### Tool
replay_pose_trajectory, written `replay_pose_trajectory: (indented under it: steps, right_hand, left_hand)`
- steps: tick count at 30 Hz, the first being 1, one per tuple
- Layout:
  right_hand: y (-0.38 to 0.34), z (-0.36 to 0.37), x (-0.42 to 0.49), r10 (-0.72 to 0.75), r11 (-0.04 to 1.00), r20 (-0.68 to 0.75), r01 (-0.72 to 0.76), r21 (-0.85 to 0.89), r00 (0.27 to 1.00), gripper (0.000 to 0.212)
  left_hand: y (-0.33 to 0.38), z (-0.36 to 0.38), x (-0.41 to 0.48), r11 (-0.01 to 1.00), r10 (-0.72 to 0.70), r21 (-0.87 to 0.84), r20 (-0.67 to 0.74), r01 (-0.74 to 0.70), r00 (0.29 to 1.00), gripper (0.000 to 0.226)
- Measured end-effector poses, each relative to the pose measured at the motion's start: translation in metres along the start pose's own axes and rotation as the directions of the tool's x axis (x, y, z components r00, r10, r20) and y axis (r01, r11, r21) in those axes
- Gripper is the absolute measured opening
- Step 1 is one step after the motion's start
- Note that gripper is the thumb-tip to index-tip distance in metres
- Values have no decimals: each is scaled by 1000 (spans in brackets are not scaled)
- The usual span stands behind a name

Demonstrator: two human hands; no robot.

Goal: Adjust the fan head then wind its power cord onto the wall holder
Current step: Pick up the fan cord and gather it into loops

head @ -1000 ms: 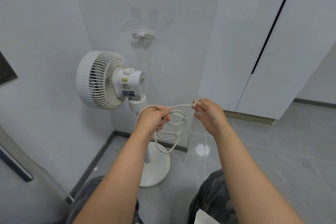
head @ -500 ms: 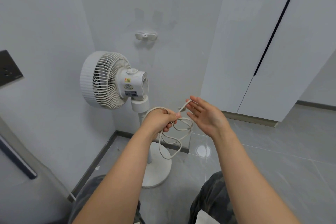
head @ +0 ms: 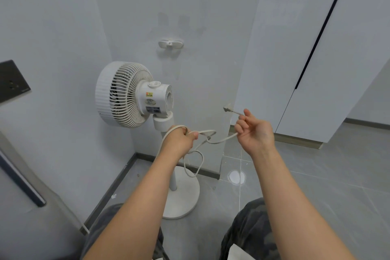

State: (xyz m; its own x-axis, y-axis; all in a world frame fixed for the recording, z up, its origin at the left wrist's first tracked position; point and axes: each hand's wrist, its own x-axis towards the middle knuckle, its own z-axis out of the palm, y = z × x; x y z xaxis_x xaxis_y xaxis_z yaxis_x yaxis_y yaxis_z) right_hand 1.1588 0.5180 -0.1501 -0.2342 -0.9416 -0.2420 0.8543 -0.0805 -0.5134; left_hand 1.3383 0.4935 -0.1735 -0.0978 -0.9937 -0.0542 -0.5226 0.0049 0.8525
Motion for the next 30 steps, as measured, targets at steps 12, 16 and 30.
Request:
replay_pose_trajectory:
  steps: [12,16,30]
  right_hand:
    - [-16,-17,2,339,925,15,-330,-185,941,25]
    - [-15,-19,3,262,963,107,-252,-98,959,61]
    - [-28,-12,0,79,794,150,28,-608,986,30]
  left_hand:
    - [-3,0,7,911,-38,-412,-131,-20,991,33]
    - [-4,-3,10,904,-63,-427,-119,6,991,34]
    - [-7,-4,7,905,-97,-417,-4,86,995,31]
